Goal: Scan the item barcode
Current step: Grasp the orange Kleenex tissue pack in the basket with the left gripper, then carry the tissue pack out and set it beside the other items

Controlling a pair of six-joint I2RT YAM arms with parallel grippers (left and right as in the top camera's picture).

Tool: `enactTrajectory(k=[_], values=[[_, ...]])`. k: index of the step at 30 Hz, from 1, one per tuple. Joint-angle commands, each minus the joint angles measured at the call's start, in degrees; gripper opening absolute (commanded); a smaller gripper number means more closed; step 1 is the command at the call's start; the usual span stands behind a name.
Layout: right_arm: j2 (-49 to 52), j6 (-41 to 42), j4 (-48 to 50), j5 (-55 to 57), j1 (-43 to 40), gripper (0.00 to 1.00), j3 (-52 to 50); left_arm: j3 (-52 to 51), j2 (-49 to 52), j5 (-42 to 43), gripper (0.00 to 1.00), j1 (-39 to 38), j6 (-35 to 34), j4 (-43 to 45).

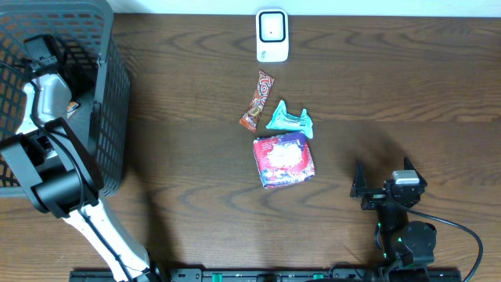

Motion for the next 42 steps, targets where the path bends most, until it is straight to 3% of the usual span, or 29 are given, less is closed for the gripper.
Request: enactTrajectory(k=[1,11,17,19,22,23,24,34,38,42], values=[[-0.09,-0.44,-0.09,-0.09,0.09,0.99,-0.17,0.83,0.31,-3.74,0.9,0.13,-2.32,0.11],[-0.09,-0.44,-0.09,-0.09,0.09,0.99,-0.17,-0.09,0.39,-4.61,0.9,0.13,-4.96,-2.97],[-0.09,-0.44,-0.09,-0.09,0.09,0.99,-0.17,-2.64,1.7,-4.61,0.79,0.13,-5.11,-3.32],[-0.09,-0.44,-0.09,-0.09,0.09,0.99,-0.17,-2.64,2.01,-4.59,0.64,0.13,-4.63,-3.34],[-0.09,-0.44,-0.09,-0.07,0.09,0.99,-0.17,-2.64,1.55,-4.61,0.31,0.13,-4.44,-3.74],[-0.09,-0.44,-0.09,-0.09,0.09,0.99,-0.17,-2.64,1.22,-4.61,0.15,0.13,-4.44,-3.76],[-0.09,-0.44,-0.09,-0.09,0.09,0.99,-0.17,-2.64,0.76,-4.59,0.08,0.13,-4.46,-3.76],[-0.09,-0.44,-0.09,-0.09,0.09,0.99,-0.17,-2.58,-15.67,-1.62,0.07,-0.13,-4.94,-6.64],[-0.09,-0.44,-0.09,-0.09,0.09,0.99,-0.17,-2.58,-25.42,6.93,0.08,-0.15,-4.94,-7.96],[-0.09,-0.44,-0.09,-0.09,0.09,0.99,-0.17,-2.58,-35.34,21.4,0.08,-0.24,-5.7,-7.82]])
